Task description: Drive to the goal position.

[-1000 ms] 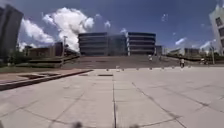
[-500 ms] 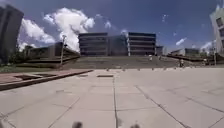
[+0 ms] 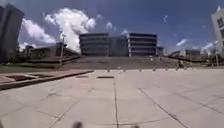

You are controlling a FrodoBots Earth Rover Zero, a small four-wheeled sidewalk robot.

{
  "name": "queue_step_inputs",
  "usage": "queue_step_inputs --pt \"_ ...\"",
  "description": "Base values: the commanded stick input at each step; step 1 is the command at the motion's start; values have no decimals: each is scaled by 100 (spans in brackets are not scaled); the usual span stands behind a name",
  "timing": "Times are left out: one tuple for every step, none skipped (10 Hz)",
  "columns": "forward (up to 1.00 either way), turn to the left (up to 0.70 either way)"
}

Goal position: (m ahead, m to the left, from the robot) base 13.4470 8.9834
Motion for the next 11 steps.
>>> queue_step_inputs --pt "70 0" --pt "70 0" --pt "70 0" --pt "70 0" --pt "70 0" --pt "70 0" --pt "70 0" --pt "70 0" --pt "70 0" --pt "70 0" --pt "70 0"
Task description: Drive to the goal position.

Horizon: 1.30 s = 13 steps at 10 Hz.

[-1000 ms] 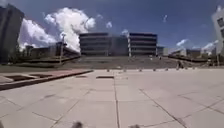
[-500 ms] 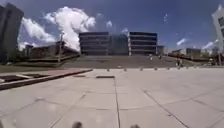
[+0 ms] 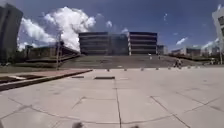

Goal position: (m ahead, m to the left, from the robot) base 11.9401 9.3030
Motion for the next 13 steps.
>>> queue_step_inputs --pt "70 0" --pt "70 0" --pt "70 0" --pt "70 0" --pt "70 0" --pt "70 0" --pt "70 0" --pt "70 0" --pt "70 0" --pt "70 0" --pt "70 0" --pt "70 0" --pt "70 0"
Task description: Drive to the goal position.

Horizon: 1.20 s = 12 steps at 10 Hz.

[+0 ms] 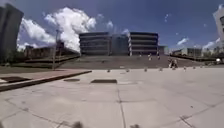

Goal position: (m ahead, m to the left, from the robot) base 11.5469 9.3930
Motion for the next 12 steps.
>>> queue_step_inputs --pt "70 0" --pt "70 -1" --pt "70 -3" --pt "70 -6" --pt "70 0" --pt "70 0" --pt "70 0" --pt "70 0" --pt "70 0" --pt "70 0" --pt "70 0" --pt "70 0"
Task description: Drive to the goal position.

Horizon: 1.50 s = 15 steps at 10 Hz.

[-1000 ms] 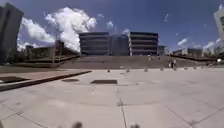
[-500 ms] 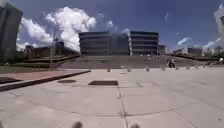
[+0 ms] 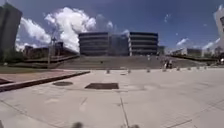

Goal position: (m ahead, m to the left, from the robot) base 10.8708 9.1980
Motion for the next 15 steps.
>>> queue_step_inputs --pt "70 0" --pt "70 0" --pt "70 0" --pt "70 0" --pt "70 0" --pt "70 0" --pt "70 0" --pt "70 0" --pt "70 0" --pt "70 0" --pt "70 0" --pt "70 0" --pt "70 2" --pt "70 8" --pt "70 15"
